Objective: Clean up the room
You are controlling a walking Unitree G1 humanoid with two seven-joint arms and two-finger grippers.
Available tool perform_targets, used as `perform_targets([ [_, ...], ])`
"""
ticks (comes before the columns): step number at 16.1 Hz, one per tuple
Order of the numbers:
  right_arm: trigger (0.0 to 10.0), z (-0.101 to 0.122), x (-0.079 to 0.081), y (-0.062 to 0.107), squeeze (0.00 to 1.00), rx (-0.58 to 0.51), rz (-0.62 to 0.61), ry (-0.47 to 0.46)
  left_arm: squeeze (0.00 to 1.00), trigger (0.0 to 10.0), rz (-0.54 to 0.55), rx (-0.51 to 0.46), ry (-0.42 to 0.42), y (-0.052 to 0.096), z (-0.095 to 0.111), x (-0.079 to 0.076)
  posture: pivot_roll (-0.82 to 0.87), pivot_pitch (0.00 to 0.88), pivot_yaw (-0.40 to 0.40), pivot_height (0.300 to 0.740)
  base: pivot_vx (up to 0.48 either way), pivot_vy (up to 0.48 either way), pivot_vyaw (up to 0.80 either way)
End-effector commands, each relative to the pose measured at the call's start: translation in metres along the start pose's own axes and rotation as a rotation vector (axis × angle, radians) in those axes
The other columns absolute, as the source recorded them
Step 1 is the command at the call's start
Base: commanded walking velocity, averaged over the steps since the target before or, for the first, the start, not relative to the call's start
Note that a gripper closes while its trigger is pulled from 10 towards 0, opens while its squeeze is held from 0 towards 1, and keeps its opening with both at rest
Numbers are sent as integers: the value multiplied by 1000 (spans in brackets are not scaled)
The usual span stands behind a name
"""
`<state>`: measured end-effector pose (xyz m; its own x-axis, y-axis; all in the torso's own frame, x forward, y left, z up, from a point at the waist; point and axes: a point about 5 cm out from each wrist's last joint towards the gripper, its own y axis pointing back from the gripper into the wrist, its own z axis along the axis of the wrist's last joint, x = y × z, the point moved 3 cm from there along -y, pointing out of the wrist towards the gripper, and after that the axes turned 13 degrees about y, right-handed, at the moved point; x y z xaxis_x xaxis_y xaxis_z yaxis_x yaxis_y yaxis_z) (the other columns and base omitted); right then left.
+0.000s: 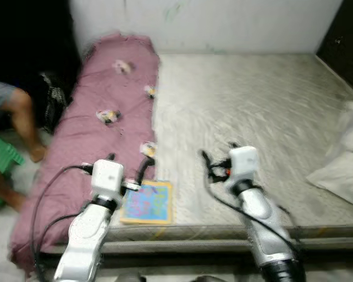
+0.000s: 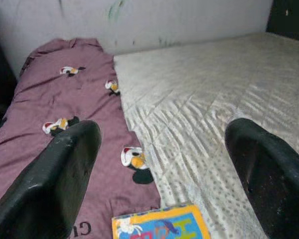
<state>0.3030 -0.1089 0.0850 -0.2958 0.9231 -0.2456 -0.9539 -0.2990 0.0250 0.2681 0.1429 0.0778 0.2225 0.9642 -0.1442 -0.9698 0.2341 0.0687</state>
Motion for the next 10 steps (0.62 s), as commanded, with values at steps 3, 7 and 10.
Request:
perform_targets([
  [3, 10000, 1, -5, 0, 0, -2, -10, 16, 0, 10000, -2, -7, 5, -2, 2, -3, -25, 0, -7, 740, 0, -289, 0],
  [7, 10000, 0, -5, 0, 0, -2, -7, 20, 0, 10000, -7, -11, 7, -2, 2, -4, -27, 0, -8, 740, 0, -306, 0],
  [10, 10000, 0, -5, 0, 0, -2, -7, 23, 0, 10000, -11, -25, 27, -1, 4, -4, -29, 2, -9, 740, 0, -104, 0],
])
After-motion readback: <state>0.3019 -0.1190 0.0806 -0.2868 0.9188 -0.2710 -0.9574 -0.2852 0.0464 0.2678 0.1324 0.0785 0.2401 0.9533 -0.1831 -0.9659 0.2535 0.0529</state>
